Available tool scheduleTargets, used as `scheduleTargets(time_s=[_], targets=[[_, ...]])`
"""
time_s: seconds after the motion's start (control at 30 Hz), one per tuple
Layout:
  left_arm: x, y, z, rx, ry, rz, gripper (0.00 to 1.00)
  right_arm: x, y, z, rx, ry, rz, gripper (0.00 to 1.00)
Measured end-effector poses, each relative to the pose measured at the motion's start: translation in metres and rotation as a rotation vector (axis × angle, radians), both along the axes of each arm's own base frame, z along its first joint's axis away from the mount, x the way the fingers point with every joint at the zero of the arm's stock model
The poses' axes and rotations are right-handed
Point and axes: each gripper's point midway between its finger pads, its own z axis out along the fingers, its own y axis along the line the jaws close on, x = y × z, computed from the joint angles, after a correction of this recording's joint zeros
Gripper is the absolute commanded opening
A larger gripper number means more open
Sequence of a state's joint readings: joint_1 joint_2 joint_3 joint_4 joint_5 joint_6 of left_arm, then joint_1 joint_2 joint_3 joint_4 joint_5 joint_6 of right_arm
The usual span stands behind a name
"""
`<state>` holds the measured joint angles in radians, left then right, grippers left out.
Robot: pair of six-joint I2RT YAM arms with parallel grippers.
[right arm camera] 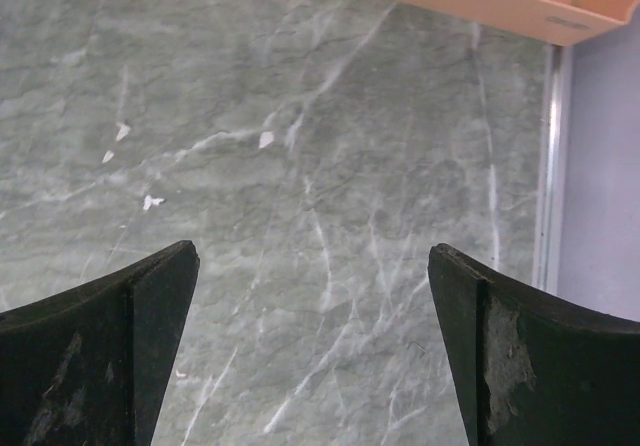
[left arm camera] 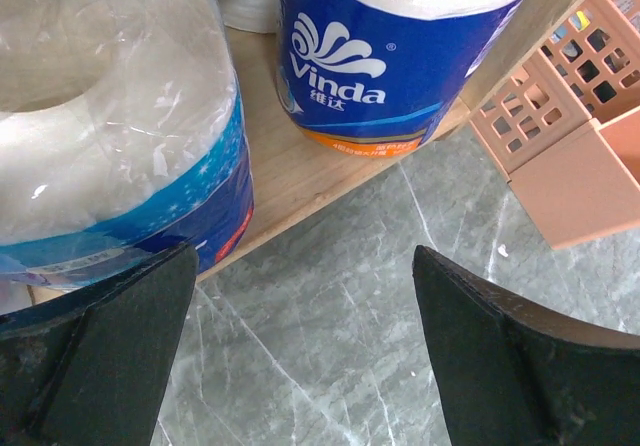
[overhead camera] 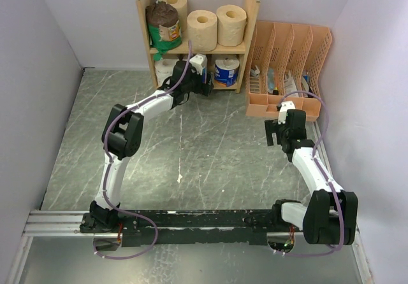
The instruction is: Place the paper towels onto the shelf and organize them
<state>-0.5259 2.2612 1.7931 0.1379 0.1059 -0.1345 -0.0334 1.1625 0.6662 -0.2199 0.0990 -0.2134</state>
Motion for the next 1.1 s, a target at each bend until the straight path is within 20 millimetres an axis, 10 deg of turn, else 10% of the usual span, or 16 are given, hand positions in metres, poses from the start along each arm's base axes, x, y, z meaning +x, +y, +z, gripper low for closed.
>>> scheduleTargets(time_s=[0.33,0.77,1.1], targets=[[-0.012,-0.006,0.012,0.052,-0.019,-0.027,1.00,0.006,-0.013,0.016,-0.037,-0.069,-0.072,1.00],[-0.068,-0.013,0.127,0.070,-0.180,-0.027,0.99,0.008,-0.016,0.027,-0.050,-0.120,-0.089,1.00],[-0.102,0.094,0.224,0.254,-0.281,0.159,0.98,0.010,-0.024,0.040,-0.088,-0.189,-0.120,1.00]])
